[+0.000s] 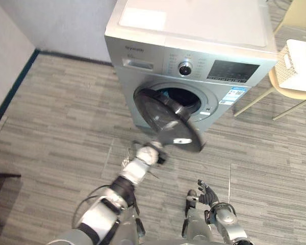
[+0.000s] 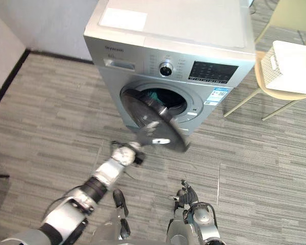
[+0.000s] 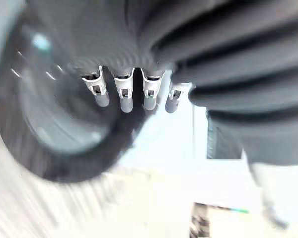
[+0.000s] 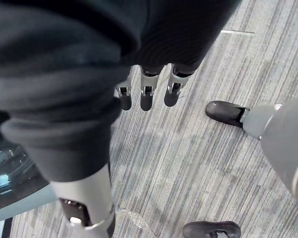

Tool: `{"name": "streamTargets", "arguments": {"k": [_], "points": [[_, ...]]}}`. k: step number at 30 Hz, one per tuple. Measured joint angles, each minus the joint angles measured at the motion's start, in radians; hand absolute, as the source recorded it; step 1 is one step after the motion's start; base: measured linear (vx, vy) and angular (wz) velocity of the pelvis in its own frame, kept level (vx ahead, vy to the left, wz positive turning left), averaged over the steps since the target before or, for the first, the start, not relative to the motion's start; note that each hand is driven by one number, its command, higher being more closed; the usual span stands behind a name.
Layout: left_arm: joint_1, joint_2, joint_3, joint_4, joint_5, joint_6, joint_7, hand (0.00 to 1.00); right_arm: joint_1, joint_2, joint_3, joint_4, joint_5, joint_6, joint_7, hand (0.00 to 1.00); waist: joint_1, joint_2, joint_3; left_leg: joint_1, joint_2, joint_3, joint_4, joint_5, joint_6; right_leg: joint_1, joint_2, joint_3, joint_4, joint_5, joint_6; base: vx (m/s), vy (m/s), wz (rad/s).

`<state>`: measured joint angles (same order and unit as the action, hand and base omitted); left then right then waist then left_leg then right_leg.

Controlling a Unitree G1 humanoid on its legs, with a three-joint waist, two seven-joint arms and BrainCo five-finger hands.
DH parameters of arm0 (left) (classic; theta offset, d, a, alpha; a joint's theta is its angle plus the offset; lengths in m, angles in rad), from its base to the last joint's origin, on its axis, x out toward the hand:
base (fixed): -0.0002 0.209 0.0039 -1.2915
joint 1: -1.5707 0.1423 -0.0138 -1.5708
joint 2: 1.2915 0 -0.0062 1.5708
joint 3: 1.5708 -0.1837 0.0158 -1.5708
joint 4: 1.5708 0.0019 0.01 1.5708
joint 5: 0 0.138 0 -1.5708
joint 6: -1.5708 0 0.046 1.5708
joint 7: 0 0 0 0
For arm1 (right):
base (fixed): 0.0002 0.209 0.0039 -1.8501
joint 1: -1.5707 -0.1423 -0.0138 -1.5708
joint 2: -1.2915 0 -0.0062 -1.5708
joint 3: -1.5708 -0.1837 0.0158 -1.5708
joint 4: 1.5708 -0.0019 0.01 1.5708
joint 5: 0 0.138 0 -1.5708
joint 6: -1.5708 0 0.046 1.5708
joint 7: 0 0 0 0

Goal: Pick up the laundry basket with both hands and put the clothes into the washing machine.

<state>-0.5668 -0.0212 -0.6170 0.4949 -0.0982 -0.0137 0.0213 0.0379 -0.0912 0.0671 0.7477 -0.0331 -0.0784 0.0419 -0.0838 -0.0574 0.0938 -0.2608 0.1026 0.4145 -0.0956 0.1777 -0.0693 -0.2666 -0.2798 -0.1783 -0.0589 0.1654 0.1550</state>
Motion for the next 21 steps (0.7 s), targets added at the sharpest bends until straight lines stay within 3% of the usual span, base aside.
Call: {"name": "streamTargets", "arguments": {"k": [2,5,10,12,18,21], "points": [[-0.042,-0.073,-0.095,-0.009,0.000,-0.037,-0.004,0.00,0.005,0.009,0.013,0.014,-0.002,-0.005,-0.001,0.00,-0.019,0.008,-0.025,0.021,0.003,0.019,-0.002,-0.006,0.005,0.000,0.003,0.025,0.004,-0.002,0.004,0.04,0.011,-0.35],[-0.034,-0.101,-0.153,-0.018,-0.005,-0.056,-0.045,0.00,0.029,0.001,0.009,0.014,-0.008,-0.009,-0.018,0.00,-0.018,0.027,-0.036,0.040,0.024,0.037,-0.008,-0.013,-0.003,-0.002,0.024,0.045,0.011,-0.020,0.019,0.00,-0.025,-0.30],[0.076,-0.017,-0.160,-0.035,-0.010,-0.068,-0.097,0.00,0.084,-0.014,0.008,0.036,-0.013,-0.016,-0.017,0.00,-0.016,0.044,-0.046,0.052,0.044,0.036,-0.008,-0.013,-0.007,-0.003,0.044,0.044,0.037,-0.042,0.002,-0.01,-0.036,-0.05],[0.142,0.035,-0.144,-0.035,-0.010,-0.072,-0.110,0.00,0.090,-0.013,0.004,0.057,-0.017,-0.016,-0.017,0.00,-0.016,0.042,-0.046,0.048,0.038,0.025,-0.008,-0.013,-0.007,0.003,0.045,0.037,0.030,-0.042,0.002,0.00,-0.004,0.12],[0.422,0.184,0.095,-0.035,-0.089,-0.086,-0.110,0.00,0.073,0.009,-0.011,0.110,-0.017,-0.027,-0.017,0.00,-0.009,0.038,-0.044,0.023,0.030,-0.051,-0.007,-0.013,-0.006,0.051,0.040,-0.042,-0.003,-0.046,0.002,0.04,-0.013,0.35],[0.456,0.240,0.163,0.024,-0.060,-0.090,-0.118,0.00,0.038,0.009,-0.011,0.110,-0.016,-0.028,-0.017,0.00,-0.005,0.034,-0.038,0.009,0.028,-0.064,-0.006,-0.008,-0.001,0.052,0.040,-0.057,-0.011,-0.040,-0.002,0.06,-0.019,0.17]]}}
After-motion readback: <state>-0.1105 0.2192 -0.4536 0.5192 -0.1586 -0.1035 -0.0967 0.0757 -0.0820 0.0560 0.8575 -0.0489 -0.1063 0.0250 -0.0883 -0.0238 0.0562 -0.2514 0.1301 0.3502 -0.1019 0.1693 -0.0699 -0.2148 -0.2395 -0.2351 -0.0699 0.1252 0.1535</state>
